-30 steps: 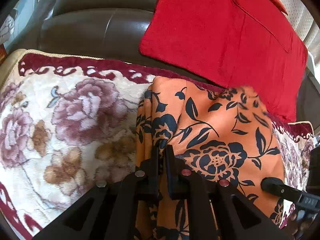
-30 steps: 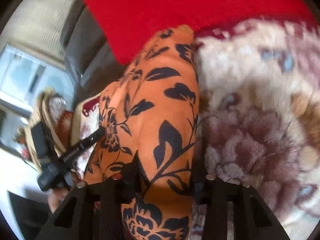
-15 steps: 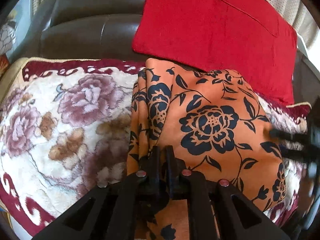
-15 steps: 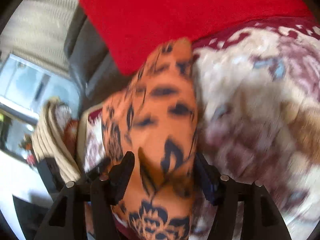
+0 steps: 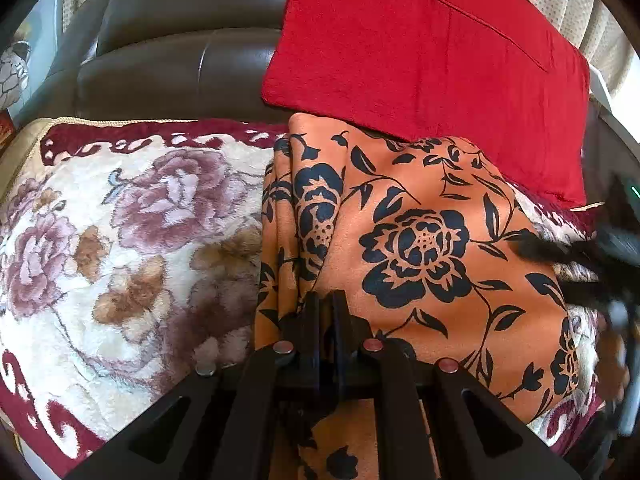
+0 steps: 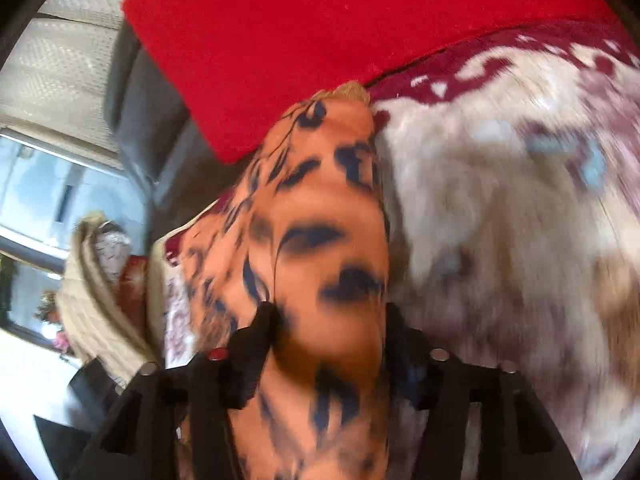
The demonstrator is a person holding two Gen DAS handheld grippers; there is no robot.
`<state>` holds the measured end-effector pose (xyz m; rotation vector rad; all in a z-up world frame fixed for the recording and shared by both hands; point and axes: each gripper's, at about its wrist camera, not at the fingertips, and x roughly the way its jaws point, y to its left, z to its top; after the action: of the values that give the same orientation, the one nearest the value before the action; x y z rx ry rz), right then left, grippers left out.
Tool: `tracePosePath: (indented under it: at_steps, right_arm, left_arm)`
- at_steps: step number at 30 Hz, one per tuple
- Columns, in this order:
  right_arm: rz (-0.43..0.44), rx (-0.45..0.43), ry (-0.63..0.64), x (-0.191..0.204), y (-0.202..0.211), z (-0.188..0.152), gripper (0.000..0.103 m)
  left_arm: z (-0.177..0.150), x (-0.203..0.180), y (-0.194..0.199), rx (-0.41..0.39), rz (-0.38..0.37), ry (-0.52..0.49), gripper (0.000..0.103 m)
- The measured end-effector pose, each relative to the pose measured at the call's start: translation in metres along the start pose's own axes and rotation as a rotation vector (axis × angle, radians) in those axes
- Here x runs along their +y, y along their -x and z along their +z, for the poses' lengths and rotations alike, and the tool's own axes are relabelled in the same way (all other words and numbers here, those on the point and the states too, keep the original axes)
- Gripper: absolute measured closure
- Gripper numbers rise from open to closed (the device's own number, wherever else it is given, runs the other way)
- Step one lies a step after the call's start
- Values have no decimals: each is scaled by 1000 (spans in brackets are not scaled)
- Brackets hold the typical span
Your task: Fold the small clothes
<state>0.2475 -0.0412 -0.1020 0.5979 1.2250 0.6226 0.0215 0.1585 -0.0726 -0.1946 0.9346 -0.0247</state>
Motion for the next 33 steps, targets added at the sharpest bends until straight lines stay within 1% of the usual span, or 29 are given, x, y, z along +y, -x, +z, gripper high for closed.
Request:
tracePosePath:
  at_steps: [1, 2, 4, 5, 6, 7, 8, 10, 11, 12, 13, 14, 15, 16, 17, 18, 20, 21, 23, 24, 25, 26, 27, 28, 30, 32, 33]
  right_arm:
    - [17, 1, 14, 0, 9, -13, 35]
    - [24, 3, 13, -3, 15, -21, 35]
    - [51, 17, -20, -9, 19, -46, 35]
    - [42, 38, -9, -7, 12, -50, 38]
    - [14, 61, 28, -5, 7, -60, 60]
    - [-37, 55, 66, 0, 7, -67, 64]
    - [-51, 40, 75, 3, 12, -72, 65]
    - [-68, 16, 79, 8, 19, -72, 66]
    - [-80, 13, 93, 11, 20, -72, 66]
    - [-89, 13, 104, 15, 19, -72, 64]
    - [-89, 10, 102, 13, 20, -74, 63]
    - [-87, 8, 88, 12, 20, -74, 61]
    - [-77, 9, 68, 11, 14, -76, 49]
    - [-51, 18, 50, 7, 15, -77, 44]
    - [-39, 26, 46, 19, 7, -75, 44]
    - [-39, 32, 58, 17, 10, -77, 44]
    - [-43, 31, 81, 17, 16, -78, 44]
    - [-36, 27, 83, 19, 16, -76, 44]
    - [-32, 5, 82, 17, 26, -69, 43]
    - [-30, 5, 82, 18, 26, -63, 41]
    - [-25, 11, 84, 17, 26, -57, 38]
    - [-29, 11, 87, 17, 25, -51, 38]
    - [-39, 0, 91, 19, 21, -44, 38]
    - [-42, -12, 88, 18, 20, -35, 38]
    - [-12, -29, 57, 16, 19, -21, 37]
    - [2, -42, 36, 15, 16, -6, 34]
    - [3, -44, 27, 13, 11, 2, 32]
  left_arm:
    - [0, 1, 0, 1, -4, 2, 95]
    - [0, 1, -1, 0, -3, 3, 95]
    - [1, -1, -1, 3, 3, 7, 95]
    - [2, 0, -2, 9, 4, 12, 95]
    - [5, 0, 2, 19, 2, 28, 95]
    - [6, 0, 8, 21, 0, 46, 95]
    - [6, 0, 23, 6, -13, 71, 95]
    - [0, 0, 46, -38, -59, 83, 86]
    - [-6, 0, 55, -62, -68, 84, 74]
    - [-18, -1, 56, -69, -48, 80, 71]
    - [-26, -2, 47, -36, -15, 55, 71]
    - [-35, 0, 30, 20, 20, 35, 79]
    - [-46, 10, 14, 51, -9, 71, 79]
    - [-49, 15, 15, 24, -30, 88, 79]
    - [-49, 15, 19, 17, -34, 85, 81]
    - [-46, 14, 24, 17, -41, 88, 83]
    - [-37, 15, 33, 22, -68, 104, 83]
    - [-31, 17, 39, 9, -89, 114, 83]
    - [-18, 20, 54, -45, -119, 128, 83]
    - [-3, 23, 56, -64, -136, 127, 79]
    - [7, 25, 54, -66, -148, 127, 76]
    - [18, 28, 48, -65, -155, 127, 67]
    - [33, 32, 36, -54, -154, 132, 62]
    - [41, 37, 25, -32, -162, 144, 62]
    - [57, 45, -7, 43, -197, 188, 62]
    - [63, 48, -31, 78, -217, 203, 62]
    - [62, 52, -47, 115, -214, 233, 62]
